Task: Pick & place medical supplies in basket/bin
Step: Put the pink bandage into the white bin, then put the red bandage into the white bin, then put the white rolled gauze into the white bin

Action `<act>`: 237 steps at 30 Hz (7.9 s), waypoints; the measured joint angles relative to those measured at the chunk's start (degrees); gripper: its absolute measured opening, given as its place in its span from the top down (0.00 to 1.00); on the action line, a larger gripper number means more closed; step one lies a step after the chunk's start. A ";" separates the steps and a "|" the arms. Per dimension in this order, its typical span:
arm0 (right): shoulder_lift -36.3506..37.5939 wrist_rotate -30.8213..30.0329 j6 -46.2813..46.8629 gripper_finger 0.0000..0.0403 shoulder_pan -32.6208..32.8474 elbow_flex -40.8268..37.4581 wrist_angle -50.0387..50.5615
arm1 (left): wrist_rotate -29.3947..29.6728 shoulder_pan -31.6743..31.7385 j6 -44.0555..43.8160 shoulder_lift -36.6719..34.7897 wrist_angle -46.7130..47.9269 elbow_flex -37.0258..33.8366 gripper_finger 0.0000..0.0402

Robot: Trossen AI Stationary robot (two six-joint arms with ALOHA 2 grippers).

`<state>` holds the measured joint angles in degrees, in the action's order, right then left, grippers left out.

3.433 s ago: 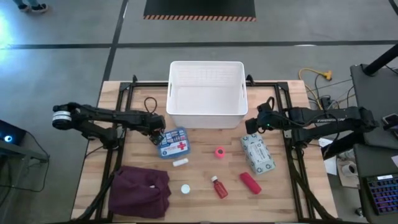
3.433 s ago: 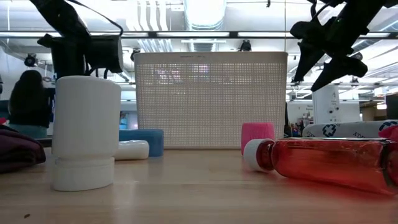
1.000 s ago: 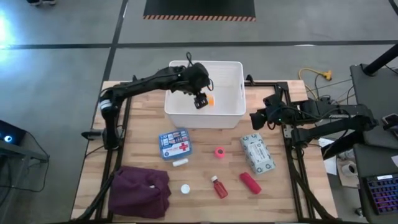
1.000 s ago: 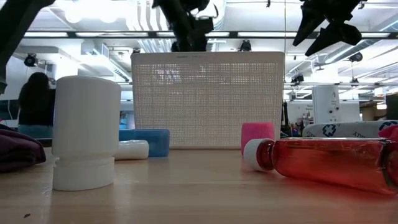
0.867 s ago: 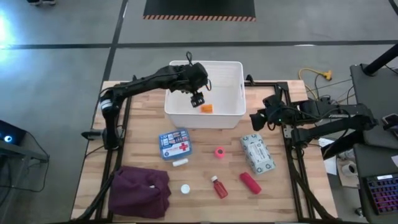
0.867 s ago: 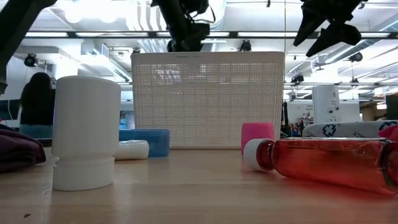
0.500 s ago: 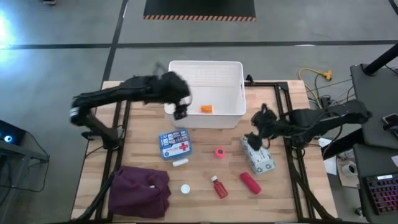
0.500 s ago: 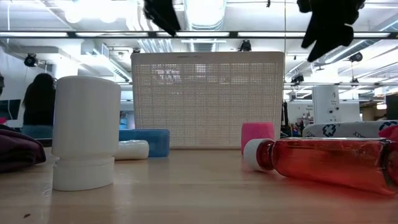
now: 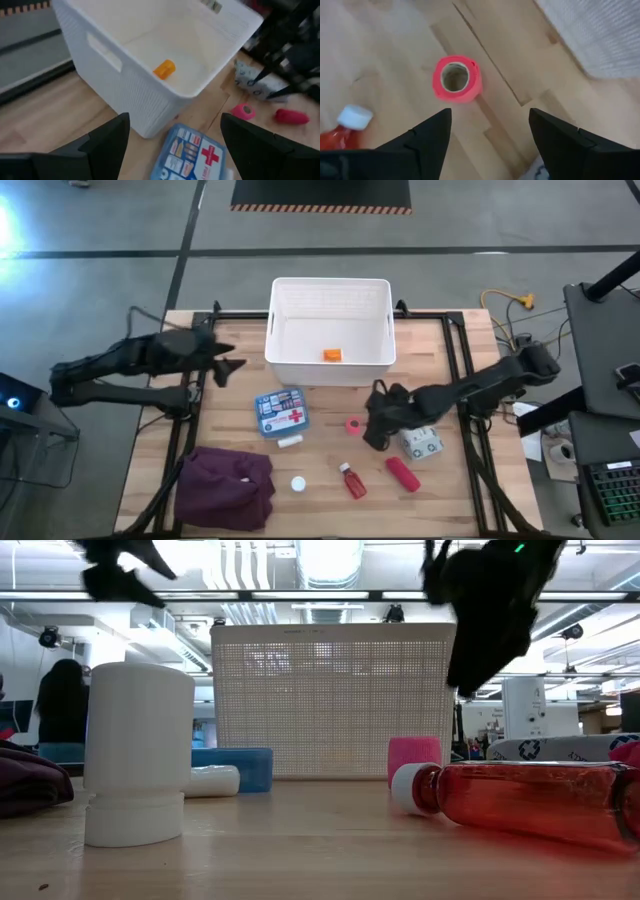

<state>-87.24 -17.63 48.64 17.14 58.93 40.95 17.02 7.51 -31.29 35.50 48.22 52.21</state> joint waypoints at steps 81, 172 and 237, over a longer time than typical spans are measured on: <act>-5.80 1.59 13.05 0.40 -0.20 41.73 47.19 | -7.99 -0.10 0.65 -1.93 -6.53 -12.55 0.27; 4.41 7.42 -1.24 0.50 -36.00 26.71 -4.20 | -15.88 -1.30 -3.57 0.45 -13.53 -12.00 0.27; -2.30 -18.77 47.42 0.18 27.74 24.18 49.07 | -7.59 -27.61 0.71 59.65 -12.61 8.24 0.27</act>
<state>-89.54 -36.40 96.06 44.88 83.11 90.02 9.43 -20.10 -30.58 95.15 35.60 60.44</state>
